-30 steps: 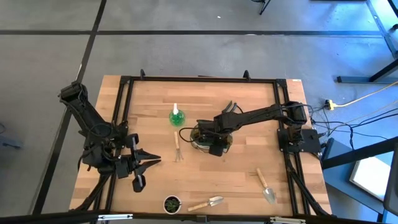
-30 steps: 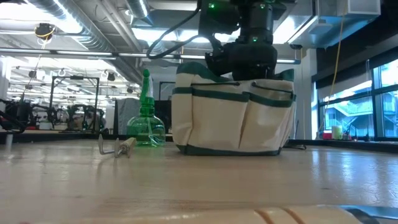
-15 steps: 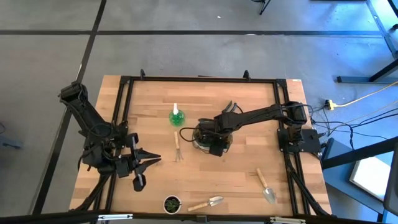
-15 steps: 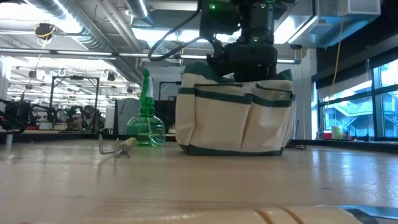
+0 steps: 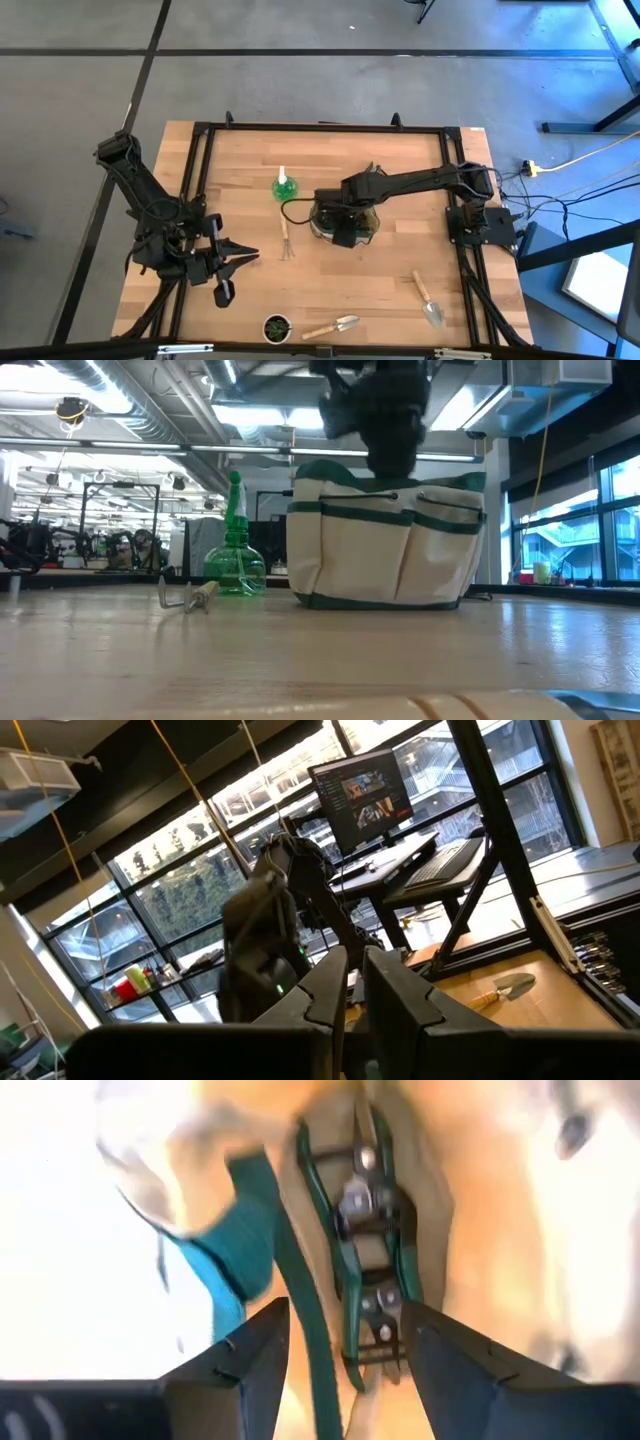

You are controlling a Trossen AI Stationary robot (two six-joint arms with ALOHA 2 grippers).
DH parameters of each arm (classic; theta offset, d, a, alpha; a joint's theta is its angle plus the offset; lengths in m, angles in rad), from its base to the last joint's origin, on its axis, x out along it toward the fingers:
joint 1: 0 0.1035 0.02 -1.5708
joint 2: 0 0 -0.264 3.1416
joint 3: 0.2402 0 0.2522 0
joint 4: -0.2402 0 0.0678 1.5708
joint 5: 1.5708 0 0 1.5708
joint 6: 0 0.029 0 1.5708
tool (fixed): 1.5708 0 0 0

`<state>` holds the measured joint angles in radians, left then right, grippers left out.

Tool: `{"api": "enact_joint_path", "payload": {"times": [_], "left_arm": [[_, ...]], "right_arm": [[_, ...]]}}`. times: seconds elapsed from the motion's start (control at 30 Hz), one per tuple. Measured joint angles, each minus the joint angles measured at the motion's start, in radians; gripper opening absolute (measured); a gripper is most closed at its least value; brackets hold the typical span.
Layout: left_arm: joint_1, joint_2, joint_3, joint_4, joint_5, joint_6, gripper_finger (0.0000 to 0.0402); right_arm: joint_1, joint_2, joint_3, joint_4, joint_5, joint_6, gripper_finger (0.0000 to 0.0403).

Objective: Pick & Place Garden tools in Gardening bag
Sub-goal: Adjust the green gardening bag

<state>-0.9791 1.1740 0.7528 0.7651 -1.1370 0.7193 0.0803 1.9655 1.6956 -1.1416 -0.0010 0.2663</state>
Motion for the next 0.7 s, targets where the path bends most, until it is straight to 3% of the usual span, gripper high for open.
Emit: {"api": "enact_joint_path", "payload": {"times": [0.4, 0.7], "left_arm": [[0.0, 0.0, 0.0, 0.0, 0.0, -0.001, 0.0031], [0.0, 0.0, 0.0, 0.0, 0.0, 0.0, 0.0031]], "right_arm": [[0.0, 0.0, 0.29, -0.236, 0.0, -0.031, 0.0195], [0.037, -0.001, 0.498, -0.386, 0.019, 0.093, 0.0195]]}}
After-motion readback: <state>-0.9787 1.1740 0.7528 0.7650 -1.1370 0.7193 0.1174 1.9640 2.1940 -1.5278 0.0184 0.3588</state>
